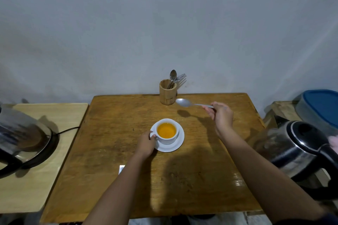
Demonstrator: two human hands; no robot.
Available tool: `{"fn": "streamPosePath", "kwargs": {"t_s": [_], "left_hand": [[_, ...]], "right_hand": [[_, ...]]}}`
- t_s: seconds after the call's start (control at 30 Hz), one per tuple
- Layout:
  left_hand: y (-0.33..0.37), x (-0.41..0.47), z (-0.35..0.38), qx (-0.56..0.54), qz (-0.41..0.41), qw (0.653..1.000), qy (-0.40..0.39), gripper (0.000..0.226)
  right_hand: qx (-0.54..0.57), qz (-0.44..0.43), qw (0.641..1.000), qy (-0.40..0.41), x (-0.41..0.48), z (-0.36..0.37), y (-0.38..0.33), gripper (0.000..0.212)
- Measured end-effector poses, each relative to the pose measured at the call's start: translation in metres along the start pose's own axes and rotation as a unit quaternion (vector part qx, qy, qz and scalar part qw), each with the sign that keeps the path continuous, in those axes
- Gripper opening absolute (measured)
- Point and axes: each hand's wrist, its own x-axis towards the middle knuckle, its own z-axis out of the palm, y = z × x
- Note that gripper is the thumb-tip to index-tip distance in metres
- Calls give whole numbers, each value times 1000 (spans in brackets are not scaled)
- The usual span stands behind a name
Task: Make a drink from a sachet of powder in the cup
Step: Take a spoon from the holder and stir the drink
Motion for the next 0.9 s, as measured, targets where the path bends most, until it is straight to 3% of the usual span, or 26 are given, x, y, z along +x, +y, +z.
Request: {"fn": "streamPosePath", "kwargs": {"t_s": [0.13,0.33,0.4,0.5,0.67,0.9], "left_hand": [[0,-4,1,-30,4,1000,8,28],[-1,-9,4,-50,16,998,31,27],[-3,-9,5,-60,11,997,41,26],[-5,-10,5,-75,8,996,50,26],[-4,-11,5,-115,-1,992,58,31],[-10,-7,5,-141,-6,989,52,37]], "right_hand": [[24,89,991,96,-4,-15,24,23],[-17,160,974,158,-17,-28,55,16],[-119,168,969,138,-16,-33,65,13],[-318,148,932,91,-13,-41,78,26],[-478,117,870,-25,-25,-38,89,13],[-539,79,831,-112,-36,-34,106,14]]}}
